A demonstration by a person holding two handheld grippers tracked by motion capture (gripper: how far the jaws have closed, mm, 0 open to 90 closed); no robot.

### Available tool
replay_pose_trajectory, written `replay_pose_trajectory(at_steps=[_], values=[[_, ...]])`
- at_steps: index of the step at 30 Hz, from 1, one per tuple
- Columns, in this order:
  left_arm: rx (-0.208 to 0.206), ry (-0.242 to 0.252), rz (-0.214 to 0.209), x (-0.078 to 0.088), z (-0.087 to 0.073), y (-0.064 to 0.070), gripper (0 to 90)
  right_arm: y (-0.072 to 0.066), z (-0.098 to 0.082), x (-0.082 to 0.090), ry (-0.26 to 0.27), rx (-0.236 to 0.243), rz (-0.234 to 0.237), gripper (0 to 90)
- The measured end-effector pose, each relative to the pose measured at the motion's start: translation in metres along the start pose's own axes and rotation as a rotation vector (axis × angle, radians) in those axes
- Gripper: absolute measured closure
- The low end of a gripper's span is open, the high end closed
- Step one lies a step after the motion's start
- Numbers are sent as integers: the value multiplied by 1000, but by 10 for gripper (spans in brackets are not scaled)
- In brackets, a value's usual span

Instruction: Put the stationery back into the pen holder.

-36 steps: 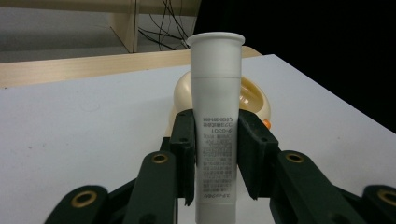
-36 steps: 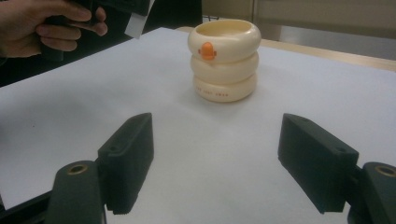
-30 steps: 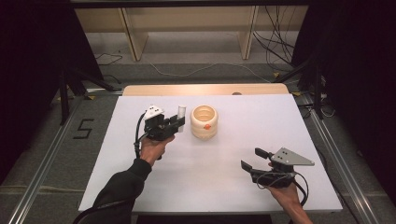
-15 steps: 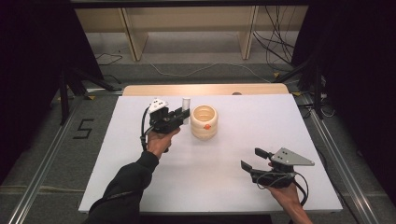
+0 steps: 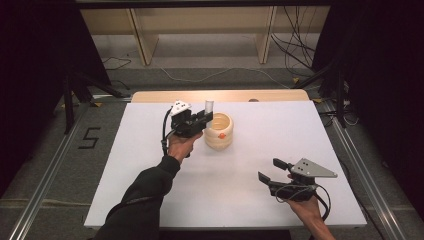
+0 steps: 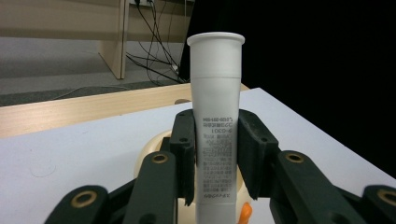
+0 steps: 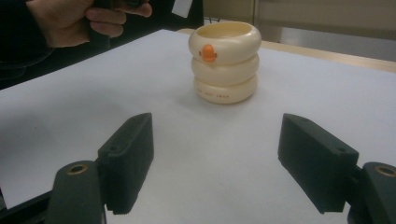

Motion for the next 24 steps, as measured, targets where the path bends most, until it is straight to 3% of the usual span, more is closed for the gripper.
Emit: replay_pose_trajectory(at_steps=[24], values=[[9, -9, 11, -35, -1, -1, 692, 0, 0, 0, 0, -2, 5, 274]])
Point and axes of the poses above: each handheld gripper's, and its own axes: x roughly backward along the jaws, z roughly out of its top, y roughly to its right, the point moved 4 cm from there along -x, roughly forward along the jaws, and after that the axes turned 13 degrees about -z, right-handed, at the moved point
